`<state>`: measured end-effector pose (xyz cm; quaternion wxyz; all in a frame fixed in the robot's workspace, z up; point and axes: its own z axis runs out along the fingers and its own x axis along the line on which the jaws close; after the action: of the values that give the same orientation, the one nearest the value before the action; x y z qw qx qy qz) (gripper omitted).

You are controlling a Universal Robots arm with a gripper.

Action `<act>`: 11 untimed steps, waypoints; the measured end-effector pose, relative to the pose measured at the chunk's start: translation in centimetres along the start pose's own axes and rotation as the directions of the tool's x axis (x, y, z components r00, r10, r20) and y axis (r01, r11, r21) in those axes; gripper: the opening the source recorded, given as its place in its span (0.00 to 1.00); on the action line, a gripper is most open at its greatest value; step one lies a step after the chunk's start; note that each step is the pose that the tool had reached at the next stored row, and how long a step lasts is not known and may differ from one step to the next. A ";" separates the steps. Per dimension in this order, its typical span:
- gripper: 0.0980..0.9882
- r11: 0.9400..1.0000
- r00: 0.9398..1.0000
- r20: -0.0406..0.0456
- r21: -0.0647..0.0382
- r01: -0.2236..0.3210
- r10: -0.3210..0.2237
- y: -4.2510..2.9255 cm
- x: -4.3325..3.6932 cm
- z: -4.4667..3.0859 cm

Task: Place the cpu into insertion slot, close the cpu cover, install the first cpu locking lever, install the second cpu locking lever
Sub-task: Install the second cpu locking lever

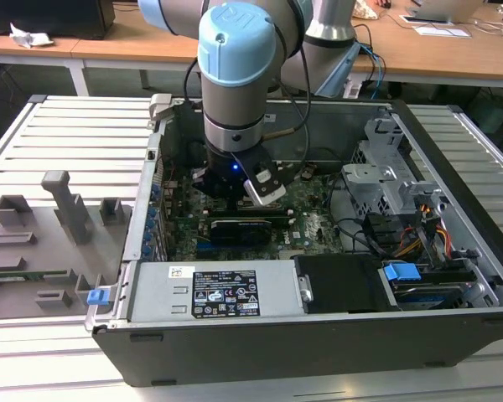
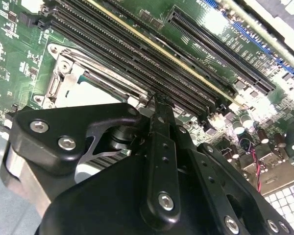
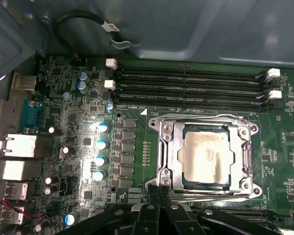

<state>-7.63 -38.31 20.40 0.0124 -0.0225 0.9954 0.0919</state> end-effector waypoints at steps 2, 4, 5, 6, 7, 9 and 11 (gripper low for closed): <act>0.01 1.000 1.000 0.000 -0.005 0.000 0.000 -0.01 0.02 0.05; 0.01 1.000 1.000 0.001 -0.014 0.000 0.000 -0.02 0.04 0.14; 0.01 1.000 1.000 0.001 -0.018 0.001 -0.001 -0.03 0.06 0.18; 0.01 1.000 1.000 0.002 -0.022 0.001 -0.001 -0.04 0.08 0.21; 0.01 1.000 1.000 0.002 -0.028 0.001 -0.001 -0.05 0.08 0.25; 0.01 0.999 1.000 0.002 -0.039 0.001 -0.001 -0.05 0.14 0.30; 0.01 0.999 1.000 0.003 -0.054 0.000 0.000 -0.06 0.26 0.38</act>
<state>-7.89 -38.30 20.01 0.0134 -0.0228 0.9925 0.1191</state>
